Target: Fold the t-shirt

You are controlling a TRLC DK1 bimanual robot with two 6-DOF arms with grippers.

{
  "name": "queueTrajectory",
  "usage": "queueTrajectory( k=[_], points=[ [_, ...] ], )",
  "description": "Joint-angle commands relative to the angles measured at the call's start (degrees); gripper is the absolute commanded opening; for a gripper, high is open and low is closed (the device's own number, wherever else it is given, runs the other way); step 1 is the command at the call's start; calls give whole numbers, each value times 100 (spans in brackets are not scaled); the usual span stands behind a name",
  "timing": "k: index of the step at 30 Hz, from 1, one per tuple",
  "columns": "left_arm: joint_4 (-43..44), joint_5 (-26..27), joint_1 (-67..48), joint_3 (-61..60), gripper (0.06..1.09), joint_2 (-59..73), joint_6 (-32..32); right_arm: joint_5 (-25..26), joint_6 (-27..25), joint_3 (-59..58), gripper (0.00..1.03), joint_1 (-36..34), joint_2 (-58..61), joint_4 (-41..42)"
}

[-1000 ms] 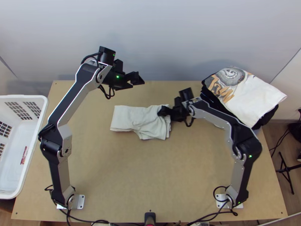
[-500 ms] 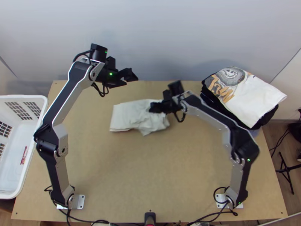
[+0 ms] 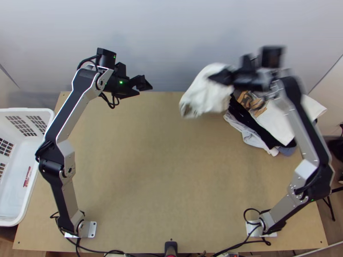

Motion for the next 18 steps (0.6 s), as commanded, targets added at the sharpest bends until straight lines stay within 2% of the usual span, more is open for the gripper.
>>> queueTrajectory(
  k=[1, 8, 18],
  points=[
    [6, 4, 26, -20, 105, 19, 0, -706, 272, 1651, 3, -1677, 222, -501],
    [6, 4, 26, -99, 105, 36, 0, -1171, 606, 2117, 3, -2723, 617, -211],
    [24, 4, 26, -91, 105, 28, -9, -1312, 597, 1932, 3, -3163, 758, -220]
  ],
)
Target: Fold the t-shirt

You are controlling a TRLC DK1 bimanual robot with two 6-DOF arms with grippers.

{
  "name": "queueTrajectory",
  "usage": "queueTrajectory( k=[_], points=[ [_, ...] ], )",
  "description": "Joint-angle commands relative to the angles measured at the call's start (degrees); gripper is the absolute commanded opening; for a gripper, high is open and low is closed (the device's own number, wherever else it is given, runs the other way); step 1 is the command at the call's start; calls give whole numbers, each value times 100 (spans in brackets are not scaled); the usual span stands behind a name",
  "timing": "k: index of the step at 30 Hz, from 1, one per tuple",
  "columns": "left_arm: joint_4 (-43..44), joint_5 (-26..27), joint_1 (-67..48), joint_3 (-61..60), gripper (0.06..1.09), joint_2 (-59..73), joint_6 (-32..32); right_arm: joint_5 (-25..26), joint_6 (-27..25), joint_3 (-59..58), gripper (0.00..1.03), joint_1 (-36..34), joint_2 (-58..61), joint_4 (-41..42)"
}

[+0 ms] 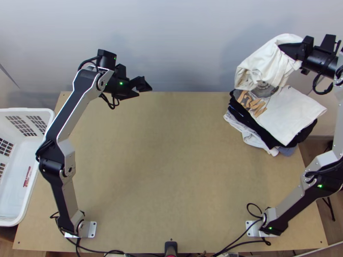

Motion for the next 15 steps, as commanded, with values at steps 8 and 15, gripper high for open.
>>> queueTrajectory(
  k=[8, 15],
  points=[
    [37, 2, 64, 6, 105, -3, -9, -112, -99, -249, 3, -429, 203, -58],
    [72, 2, 99, 14, 105, -3, 0, -112, -433, -820, 3, -561, 150, -287]
  ],
)
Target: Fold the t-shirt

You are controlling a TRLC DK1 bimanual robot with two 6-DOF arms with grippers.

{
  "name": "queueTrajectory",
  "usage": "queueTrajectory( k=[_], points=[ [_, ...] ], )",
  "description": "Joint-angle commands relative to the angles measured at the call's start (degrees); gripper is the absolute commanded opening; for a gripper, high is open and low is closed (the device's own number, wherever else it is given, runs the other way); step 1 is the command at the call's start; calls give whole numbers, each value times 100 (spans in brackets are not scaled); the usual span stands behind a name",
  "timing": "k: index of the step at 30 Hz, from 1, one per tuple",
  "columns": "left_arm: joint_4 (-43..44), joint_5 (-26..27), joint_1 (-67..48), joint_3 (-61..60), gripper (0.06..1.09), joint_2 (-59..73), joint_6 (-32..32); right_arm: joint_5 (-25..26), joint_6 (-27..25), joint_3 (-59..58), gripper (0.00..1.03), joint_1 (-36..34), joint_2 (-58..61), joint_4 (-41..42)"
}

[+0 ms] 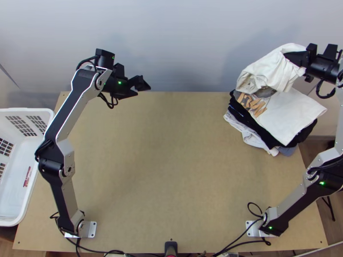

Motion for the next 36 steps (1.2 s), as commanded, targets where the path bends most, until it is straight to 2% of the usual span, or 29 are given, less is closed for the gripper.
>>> queueTrajectory(
  k=[1, 5, 8, 14, 19, 25, 26, 27, 28, 29, 30, 32, 36],
  points=[
    [48, 2, 31, 12, 105, 6, 4, -5, -354, -650, 3, -169, -93, -195],
    [66, 37, 49, 21, 105, 15, 13, 13, -653, -1239, 3, -407, -304, -292],
    [83, 64, 66, 21, 105, 41, 22, 56, -1057, -1406, 3, -591, -339, -670],
    [101, 108, 66, 39, 105, 94, 57, 628, -1708, -1740, 3, -873, -427, -1048],
    [110, 152, 75, 47, 105, 138, 101, 1472, -2235, -1854, 3, -943, -515, -1127],
    [101, 231, 84, 39, 105, 164, 119, 1858, -2402, -1995, 3, -943, -629, -1127],
    [92, 239, 84, 39, 105, 182, 119, 1902, -2411, -2013, 6, -943, -646, -1127],
    [92, 248, 84, 39, 105, 190, 136, 1920, -2411, -2030, 24, -943, -673, -1135],
    [83, 257, 84, 39, 105, 190, 154, 1929, -2429, -2065, 53, -943, -717, -1127],
    [75, 257, 84, 39, 105, 190, 154, 1964, -2446, -2092, 86, -943, -778, -1127],
    [75, 266, 93, 39, 105, 199, 163, 2087, -2490, -2109, 100, -943, -849, -1118],
    [66, 283, 110, 39, 105, 208, 171, 2553, -2543, -2224, 100, -934, -1024, -828],
    [57, 310, 128, 30, 105, 217, 189, 4152, -2727, -2918, 100, -794, -1631, 666]
  ],
)
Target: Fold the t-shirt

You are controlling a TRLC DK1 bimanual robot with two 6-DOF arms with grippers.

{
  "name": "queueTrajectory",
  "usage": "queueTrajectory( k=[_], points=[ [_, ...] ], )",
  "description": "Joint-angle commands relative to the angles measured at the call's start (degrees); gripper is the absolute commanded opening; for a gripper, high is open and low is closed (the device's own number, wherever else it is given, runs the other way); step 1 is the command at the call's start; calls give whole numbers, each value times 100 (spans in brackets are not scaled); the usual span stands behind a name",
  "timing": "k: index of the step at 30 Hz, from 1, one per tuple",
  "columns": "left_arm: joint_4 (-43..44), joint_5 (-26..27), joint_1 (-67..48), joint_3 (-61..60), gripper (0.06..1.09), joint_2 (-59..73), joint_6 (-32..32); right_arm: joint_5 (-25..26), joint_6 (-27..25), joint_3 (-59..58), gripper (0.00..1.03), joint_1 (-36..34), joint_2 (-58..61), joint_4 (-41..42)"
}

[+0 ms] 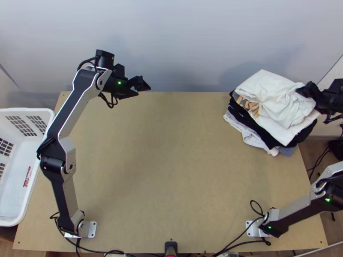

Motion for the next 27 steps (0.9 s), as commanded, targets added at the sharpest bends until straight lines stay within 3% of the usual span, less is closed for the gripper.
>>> queueTrajectory(
  k=[1, 3, 9, 11, 12, 13, 16, 18, 20, 22, 25, 27],
  points=[
    [-28, 63, 38, -7, 105, 24, 34, 2019, -240, -823, 100, 144, -764, 1759],
    [-28, 89, 56, -7, 105, 33, 34, 2740, -293, -937, 100, 215, -913, 2225],
    [-37, 107, 100, -7, 105, 24, 34, 3680, -240, -902, 99, 636, -1546, 3034],
    [-37, 107, 117, 1, 105, 16, 34, 3671, -152, -638, 99, 1014, -1607, 2779],
    [-37, 107, 117, 1, 105, 24, 34, 3654, 85, -322, 99, 1252, -1546, 2269],
    [-37, 107, 117, 1, 105, 24, 34, 3460, 516, 109, 99, 1340, -1388, 1618],
    [-37, 116, 117, 1, 105, 7, 25, 1931, 1904, 1700, 96, 1357, -570, -596],
    [-37, 116, 126, 10, 105, -11, 25, 1070, 2722, 2377, 96, 1340, -210, -1546],
    [-37, 116, 153, 10, 105, -28, 25, 938, 3100, 2456, 93, 1322, -166, -1862],
    [-46, 116, 188, 10, 105, -37, 25, 938, 3882, 2464, 83, 1225, -122, -2266],
    [-63, 133, 232, 10, 105, -46, 25, 938, 4506, 2500, 66, 865, 71, -2776],
    [-63, 133, 249, 10, 105, -46, 25, 947, 4858, 2456, 64, 636, 168, -2987]
  ],
)
